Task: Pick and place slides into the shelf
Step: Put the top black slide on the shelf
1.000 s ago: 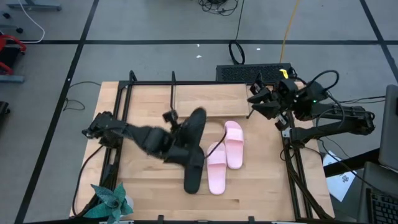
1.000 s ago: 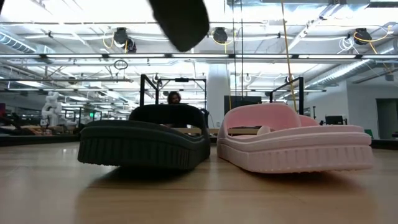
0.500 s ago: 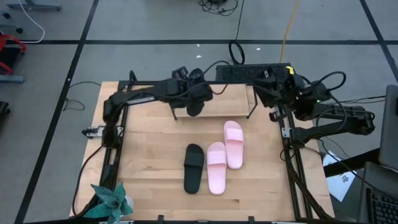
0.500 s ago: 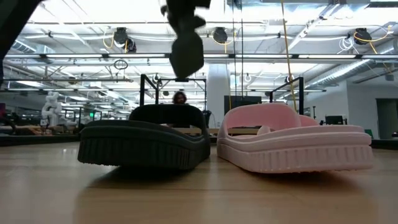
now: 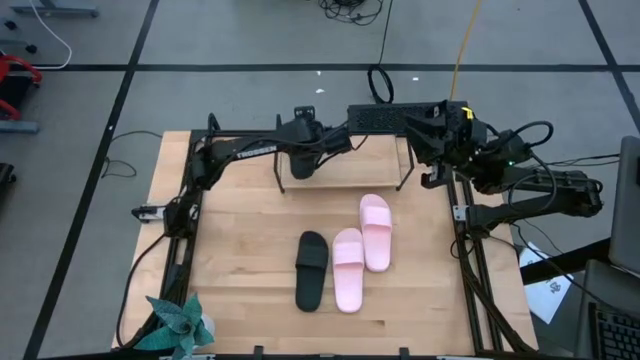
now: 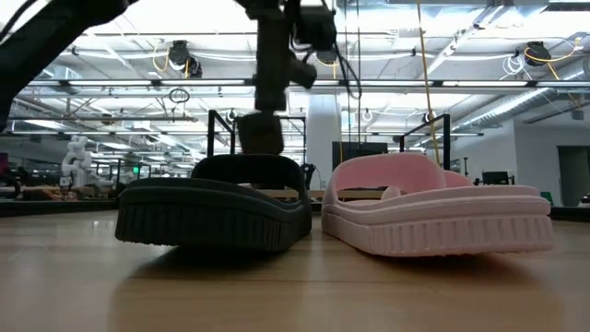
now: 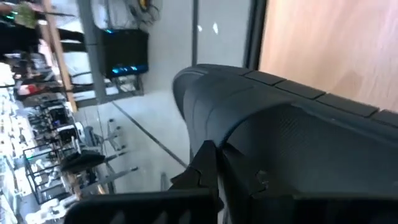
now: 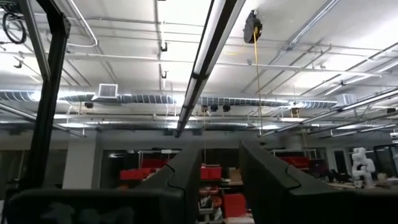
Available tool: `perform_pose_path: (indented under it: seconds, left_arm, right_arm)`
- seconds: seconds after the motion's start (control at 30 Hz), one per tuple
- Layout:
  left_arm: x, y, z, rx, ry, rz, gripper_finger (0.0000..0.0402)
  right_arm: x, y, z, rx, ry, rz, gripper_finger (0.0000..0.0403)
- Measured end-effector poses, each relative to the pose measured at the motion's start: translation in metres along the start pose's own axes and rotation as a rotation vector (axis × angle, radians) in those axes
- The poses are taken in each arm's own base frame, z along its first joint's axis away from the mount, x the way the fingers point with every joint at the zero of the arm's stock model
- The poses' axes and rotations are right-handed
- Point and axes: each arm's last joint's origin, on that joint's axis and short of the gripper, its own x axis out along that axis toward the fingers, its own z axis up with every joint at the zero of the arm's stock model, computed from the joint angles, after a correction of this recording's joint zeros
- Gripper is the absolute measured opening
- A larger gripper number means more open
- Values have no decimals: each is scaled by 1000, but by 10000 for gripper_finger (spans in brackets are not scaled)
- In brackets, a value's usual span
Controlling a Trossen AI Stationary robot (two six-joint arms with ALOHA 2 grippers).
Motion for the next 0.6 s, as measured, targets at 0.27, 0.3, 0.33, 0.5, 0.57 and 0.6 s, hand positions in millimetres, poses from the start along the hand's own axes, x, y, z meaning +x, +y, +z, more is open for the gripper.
perform_pose_path:
  seconds: [0.27, 0.3, 0.33, 0.5, 0.57, 0.6]
  left_arm:
    - [20, 1, -1, 44, 53, -36, 0]
    - [21, -1, 0, 49, 54, -38, 0]
    - [22, -2, 2, 51, 51, -38, 0]
    - [29, -10, 3, 72, 56, -64, 0]
    - [33, -14, 2, 85, 69, -69, 0]
    - [34, -15, 2, 91, 74, -70, 0]
  right_arm:
    - [0, 0, 0, -48, -4, -1, 98]
    - [0, 0, 1, -49, -7, -1, 98]
    - [0, 0, 1, -49, -9, -1, 98]
    - [0, 0, 1, -61, -10, -1, 98]
    - [0, 0, 1, -65, -10, -1, 98]
    - [0, 0, 1, -65, -10, -1, 98]
